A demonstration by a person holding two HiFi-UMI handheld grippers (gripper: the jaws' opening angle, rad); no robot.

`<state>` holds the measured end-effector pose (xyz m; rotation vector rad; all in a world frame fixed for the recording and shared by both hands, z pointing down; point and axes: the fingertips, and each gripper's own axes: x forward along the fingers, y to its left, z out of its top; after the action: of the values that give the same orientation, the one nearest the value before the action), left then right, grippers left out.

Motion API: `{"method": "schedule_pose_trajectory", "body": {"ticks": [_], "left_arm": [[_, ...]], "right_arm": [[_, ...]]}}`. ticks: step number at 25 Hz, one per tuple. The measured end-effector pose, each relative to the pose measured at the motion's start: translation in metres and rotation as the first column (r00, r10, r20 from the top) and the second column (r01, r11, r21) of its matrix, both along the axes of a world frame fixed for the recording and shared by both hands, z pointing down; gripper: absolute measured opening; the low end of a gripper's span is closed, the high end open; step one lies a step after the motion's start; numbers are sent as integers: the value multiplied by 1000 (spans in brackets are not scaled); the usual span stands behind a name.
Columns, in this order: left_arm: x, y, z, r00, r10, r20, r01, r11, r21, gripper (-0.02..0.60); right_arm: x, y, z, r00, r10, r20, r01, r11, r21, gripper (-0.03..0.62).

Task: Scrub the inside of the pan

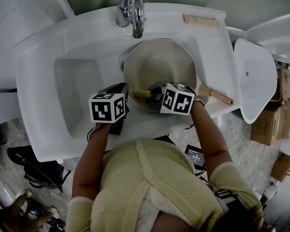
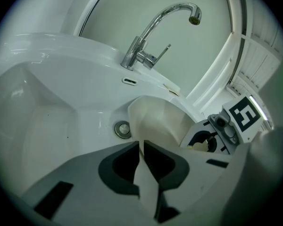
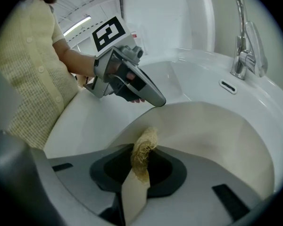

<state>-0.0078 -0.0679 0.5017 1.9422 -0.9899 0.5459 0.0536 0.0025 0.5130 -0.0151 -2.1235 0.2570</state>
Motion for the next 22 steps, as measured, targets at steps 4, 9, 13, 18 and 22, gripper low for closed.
{"method": "schedule_pose_trajectory", "body": {"ticks": [4,9,13,18,22], "left_arm": [[0,2,1,1000,7,-4,-7,1000,0,81],[1,4,0,1000,10,-6,-10,1000,0,81],[1,4,0,1000,13,-8,-13,1000,1,81],[0,6,0,1000,16,-9,-16,1000,2,81],[0,8,0,1000,18,-13,-18,1000,-1,81]], "right_arm": [[7,7,-1,999,-36,-21,35,999,-38,83],[15,14,-4,996,-74,-49,70,995,-77,83],[19,19,-5,992,-99,-72,91,990,-107,83],[24,23,-5,990,-112,-86,100,986,-131,83],[29,27,-8,984,-142,-106,125,979,-160,83]]}}
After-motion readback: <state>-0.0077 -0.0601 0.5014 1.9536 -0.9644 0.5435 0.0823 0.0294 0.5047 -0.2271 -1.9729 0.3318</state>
